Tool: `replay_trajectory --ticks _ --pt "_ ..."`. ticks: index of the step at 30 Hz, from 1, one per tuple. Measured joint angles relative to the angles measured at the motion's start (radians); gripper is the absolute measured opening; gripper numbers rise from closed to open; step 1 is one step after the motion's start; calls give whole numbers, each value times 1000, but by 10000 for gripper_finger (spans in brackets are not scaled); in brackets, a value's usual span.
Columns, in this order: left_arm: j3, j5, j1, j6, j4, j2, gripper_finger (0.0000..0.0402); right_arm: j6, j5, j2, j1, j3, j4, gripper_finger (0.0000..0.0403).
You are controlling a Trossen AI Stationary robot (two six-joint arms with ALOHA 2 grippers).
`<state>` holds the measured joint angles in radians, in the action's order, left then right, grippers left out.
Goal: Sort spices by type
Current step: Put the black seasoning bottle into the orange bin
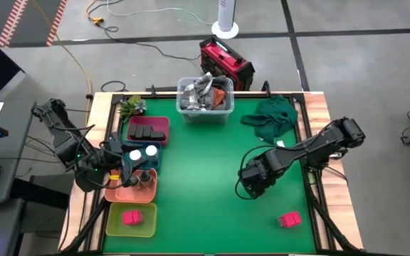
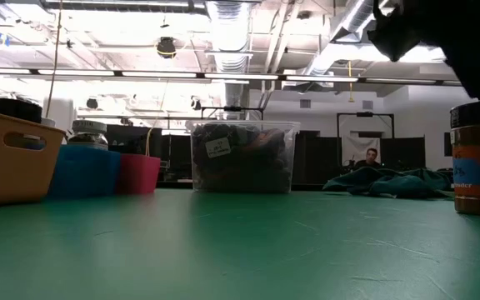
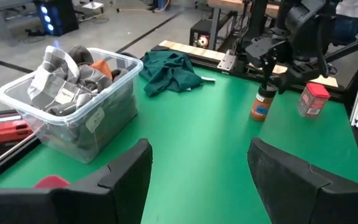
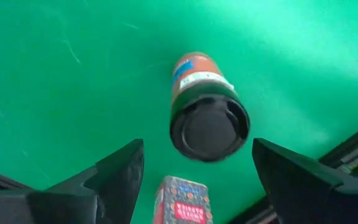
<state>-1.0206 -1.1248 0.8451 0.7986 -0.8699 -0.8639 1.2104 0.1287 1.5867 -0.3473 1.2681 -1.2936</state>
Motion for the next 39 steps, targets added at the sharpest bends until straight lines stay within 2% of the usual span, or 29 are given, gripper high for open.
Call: replay_trajectory --ticks 6,14,18,22,39 --pt "0 32 -1 -5 0 0 253 62 -74 -30 -50 -54 77 327" --pt "0 52 -1 -10 -1 0 253 139 -111 -29 -130 -128 152 327" --pt "0 53 -1 -26 -2 0 253 152 -145 -29 -154 -151 209 327" --pt "0 68 -1 -28 -2 1 253 141 -188 -28 -162 -162 195 323" --pt "0 219 -19 -14 32 0 253 -75 -208 -29 -105 -159 243 232"
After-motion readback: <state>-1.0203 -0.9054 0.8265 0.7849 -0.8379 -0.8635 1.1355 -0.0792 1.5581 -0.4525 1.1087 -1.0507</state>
